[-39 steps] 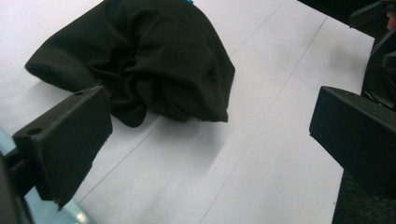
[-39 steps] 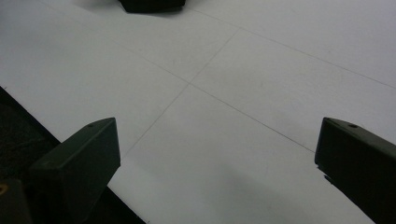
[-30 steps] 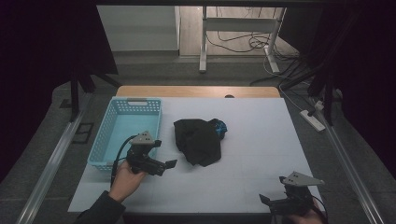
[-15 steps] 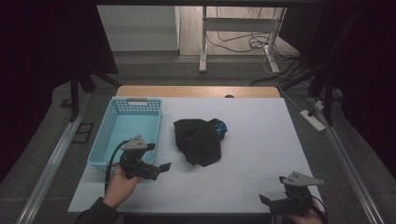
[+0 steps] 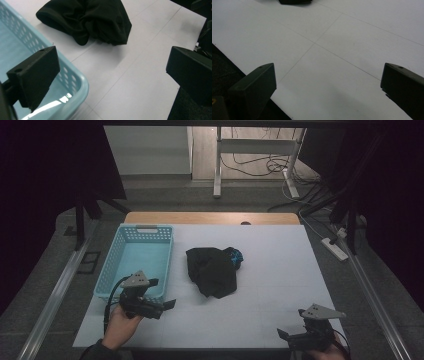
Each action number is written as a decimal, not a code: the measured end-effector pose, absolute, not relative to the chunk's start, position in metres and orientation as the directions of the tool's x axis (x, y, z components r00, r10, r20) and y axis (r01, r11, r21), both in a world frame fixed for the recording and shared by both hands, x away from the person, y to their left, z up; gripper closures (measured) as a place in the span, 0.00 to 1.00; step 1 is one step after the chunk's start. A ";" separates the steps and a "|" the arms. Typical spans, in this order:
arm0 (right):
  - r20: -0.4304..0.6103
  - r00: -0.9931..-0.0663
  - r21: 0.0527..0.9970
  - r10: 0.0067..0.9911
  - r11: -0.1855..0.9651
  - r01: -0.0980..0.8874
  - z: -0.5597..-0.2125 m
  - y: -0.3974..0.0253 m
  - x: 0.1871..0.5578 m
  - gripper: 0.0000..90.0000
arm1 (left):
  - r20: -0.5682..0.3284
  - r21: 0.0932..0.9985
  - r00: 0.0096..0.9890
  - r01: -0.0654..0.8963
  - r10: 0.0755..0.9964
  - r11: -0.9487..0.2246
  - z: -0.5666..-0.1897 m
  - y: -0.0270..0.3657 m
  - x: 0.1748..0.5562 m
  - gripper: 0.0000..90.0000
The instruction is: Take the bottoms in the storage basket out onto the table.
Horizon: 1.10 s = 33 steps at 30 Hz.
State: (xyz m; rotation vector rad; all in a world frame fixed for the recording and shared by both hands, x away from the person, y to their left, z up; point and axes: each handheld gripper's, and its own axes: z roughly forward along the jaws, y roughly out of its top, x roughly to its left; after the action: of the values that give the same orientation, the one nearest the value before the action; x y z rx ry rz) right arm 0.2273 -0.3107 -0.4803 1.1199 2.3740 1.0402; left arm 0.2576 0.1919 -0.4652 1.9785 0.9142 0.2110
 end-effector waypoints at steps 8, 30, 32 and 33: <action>0.022 -0.643 0.726 0.765 0.430 0.537 -0.480 -0.310 0.227 0.01 | -0.193 0.790 0.697 0.528 0.691 -0.312 -0.466 0.198 0.248 0.00; 0.025 -0.632 0.726 0.775 0.420 0.544 -0.480 -0.311 0.228 0.01 | -0.210 0.790 0.635 0.559 0.744 -0.254 -0.472 0.228 0.215 0.00; 0.025 -0.632 0.726 0.775 0.421 0.544 -0.480 -0.311 0.228 0.01 | -0.210 0.787 0.630 0.563 0.748 -0.253 -0.473 0.230 0.212 0.00; 0.025 -0.631 0.726 0.775 0.420 0.545 -0.480 -0.311 0.228 0.01 | -0.209 0.787 0.627 0.564 0.751 -0.252 -0.473 0.231 0.210 0.00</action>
State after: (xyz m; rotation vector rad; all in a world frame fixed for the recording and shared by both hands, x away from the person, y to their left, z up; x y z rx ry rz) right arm 0.2281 -0.3112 -0.4805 1.1400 2.3652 1.0345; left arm 0.2102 0.2310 -0.4732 1.9425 1.0380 0.2598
